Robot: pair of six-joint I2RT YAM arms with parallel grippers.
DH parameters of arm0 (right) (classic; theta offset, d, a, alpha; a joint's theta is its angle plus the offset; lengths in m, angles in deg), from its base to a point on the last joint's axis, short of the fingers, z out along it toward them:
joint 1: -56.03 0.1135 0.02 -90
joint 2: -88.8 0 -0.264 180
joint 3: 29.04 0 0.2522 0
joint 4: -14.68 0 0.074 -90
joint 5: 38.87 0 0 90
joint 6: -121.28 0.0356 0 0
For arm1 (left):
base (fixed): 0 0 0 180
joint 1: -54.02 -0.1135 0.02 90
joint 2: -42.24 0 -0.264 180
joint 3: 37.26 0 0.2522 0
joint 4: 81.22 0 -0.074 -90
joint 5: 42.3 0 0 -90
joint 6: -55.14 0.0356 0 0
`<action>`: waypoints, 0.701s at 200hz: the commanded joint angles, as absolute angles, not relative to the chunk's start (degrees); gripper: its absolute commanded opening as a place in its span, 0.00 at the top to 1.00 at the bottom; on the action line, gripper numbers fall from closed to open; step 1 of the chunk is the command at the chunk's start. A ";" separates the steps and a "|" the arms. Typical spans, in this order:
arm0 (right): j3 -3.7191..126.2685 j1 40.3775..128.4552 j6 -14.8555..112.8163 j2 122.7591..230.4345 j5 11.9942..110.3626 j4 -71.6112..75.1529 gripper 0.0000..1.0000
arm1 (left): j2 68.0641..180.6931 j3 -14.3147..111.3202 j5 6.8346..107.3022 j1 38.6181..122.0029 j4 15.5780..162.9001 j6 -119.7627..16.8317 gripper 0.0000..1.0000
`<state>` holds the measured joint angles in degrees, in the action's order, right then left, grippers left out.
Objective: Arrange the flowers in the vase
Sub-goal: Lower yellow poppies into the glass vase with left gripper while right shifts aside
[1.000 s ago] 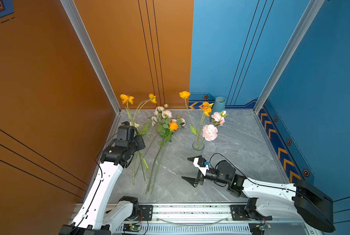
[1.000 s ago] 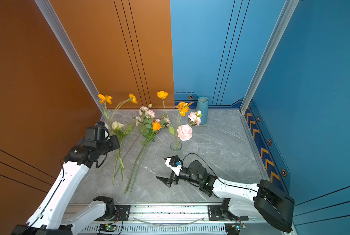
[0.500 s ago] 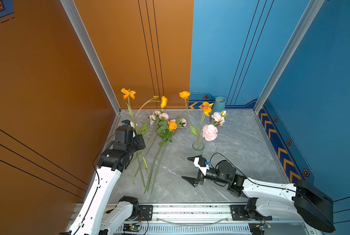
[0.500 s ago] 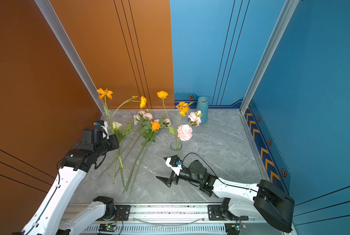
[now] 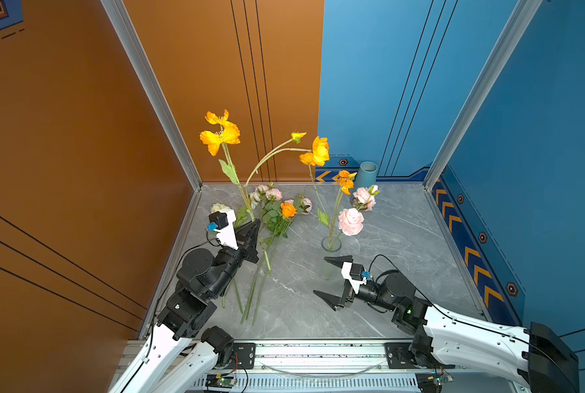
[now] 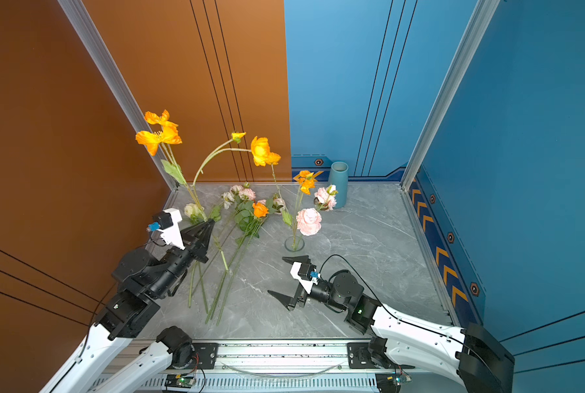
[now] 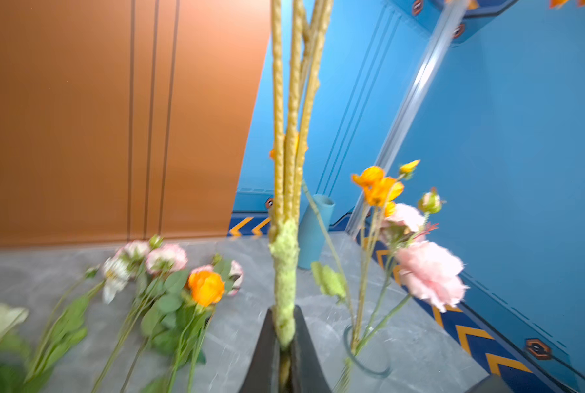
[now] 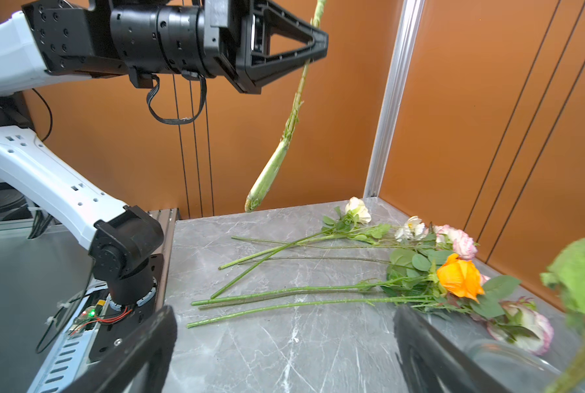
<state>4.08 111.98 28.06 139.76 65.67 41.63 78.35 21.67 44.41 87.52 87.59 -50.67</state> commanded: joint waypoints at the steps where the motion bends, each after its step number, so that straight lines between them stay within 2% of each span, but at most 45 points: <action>1: 2.27 111.19 27.26 135.61 59.63 38.63 0.00 | 83.92 22.97 49.97 93.93 103.27 -43.07 1.00; 19: 1.94 110.07 29.13 131.00 56.88 35.40 0.00 | 89.03 25.22 51.68 101.16 107.40 -35.96 1.00; 43: 2.00 106.93 30.67 121.81 55.73 22.75 0.00 | 94.63 27.21 51.63 108.58 112.12 -27.79 1.00; 86: -4.79 98.56 36.96 104.93 55.27 14.90 0.00 | 104.19 27.18 57.65 109.48 122.13 -24.24 1.00; 113: -6.48 93.39 38.68 105.09 58.12 16.69 0.00 | 108.91 29.05 59.09 108.78 126.02 -24.08 1.00; 140: -6.58 90.48 41.12 109.44 64.07 20.96 0.00 | 112.63 30.72 65.35 106.28 127.76 -24.93 1.00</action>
